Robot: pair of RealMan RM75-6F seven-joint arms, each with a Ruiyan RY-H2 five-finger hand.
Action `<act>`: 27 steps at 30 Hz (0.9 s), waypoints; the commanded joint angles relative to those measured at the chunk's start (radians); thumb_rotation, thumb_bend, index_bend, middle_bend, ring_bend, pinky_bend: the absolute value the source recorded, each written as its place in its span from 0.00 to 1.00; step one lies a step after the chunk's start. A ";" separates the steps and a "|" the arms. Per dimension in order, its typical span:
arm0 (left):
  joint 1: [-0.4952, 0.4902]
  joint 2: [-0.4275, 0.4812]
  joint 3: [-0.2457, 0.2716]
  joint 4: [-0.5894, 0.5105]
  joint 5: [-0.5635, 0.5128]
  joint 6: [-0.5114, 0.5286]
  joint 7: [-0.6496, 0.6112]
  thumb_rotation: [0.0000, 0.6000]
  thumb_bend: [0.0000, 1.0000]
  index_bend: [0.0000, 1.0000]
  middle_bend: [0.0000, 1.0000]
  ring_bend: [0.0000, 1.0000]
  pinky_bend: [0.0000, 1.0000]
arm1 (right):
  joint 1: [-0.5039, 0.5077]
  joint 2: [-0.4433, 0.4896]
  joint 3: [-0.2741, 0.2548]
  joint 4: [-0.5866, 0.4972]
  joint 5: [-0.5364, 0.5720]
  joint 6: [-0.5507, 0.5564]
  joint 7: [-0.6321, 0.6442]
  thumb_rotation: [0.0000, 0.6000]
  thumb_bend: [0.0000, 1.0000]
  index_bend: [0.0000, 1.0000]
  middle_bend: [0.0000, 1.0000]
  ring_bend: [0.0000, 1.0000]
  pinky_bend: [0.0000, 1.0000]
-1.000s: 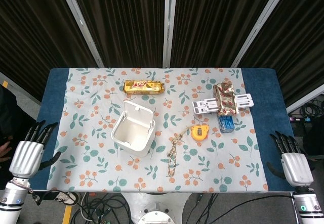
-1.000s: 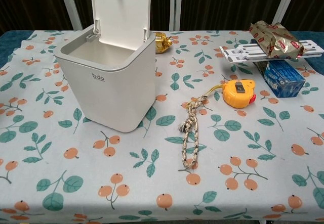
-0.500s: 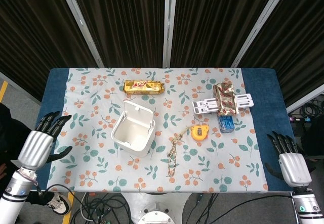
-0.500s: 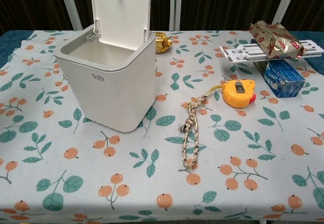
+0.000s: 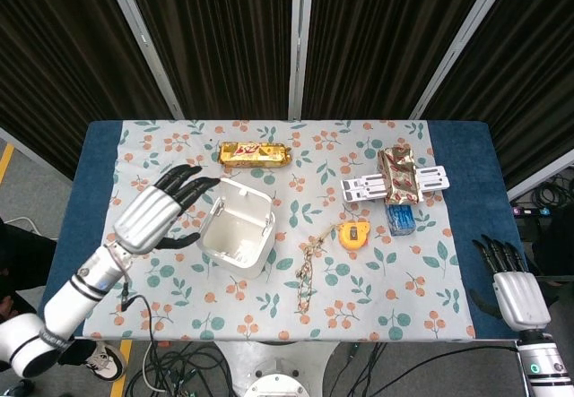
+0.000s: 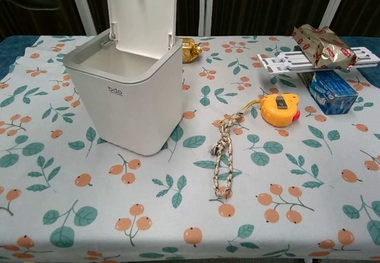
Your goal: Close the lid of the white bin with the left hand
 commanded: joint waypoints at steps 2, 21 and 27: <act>-0.119 -0.051 -0.048 0.055 -0.095 -0.130 0.024 1.00 0.21 0.09 0.16 0.07 0.11 | 0.002 -0.004 -0.001 0.010 0.004 -0.007 0.011 1.00 0.23 0.00 0.00 0.00 0.00; -0.206 -0.038 0.005 0.013 -0.188 -0.230 0.124 1.00 0.24 0.09 0.16 0.07 0.11 | -0.003 -0.023 0.002 0.073 0.020 -0.015 0.073 1.00 0.25 0.00 0.00 0.00 0.00; -0.208 0.037 0.024 -0.053 -0.208 -0.263 0.123 1.00 0.24 0.09 0.17 0.07 0.11 | -0.005 -0.022 0.002 0.075 0.018 -0.010 0.075 1.00 0.24 0.00 0.00 0.00 0.00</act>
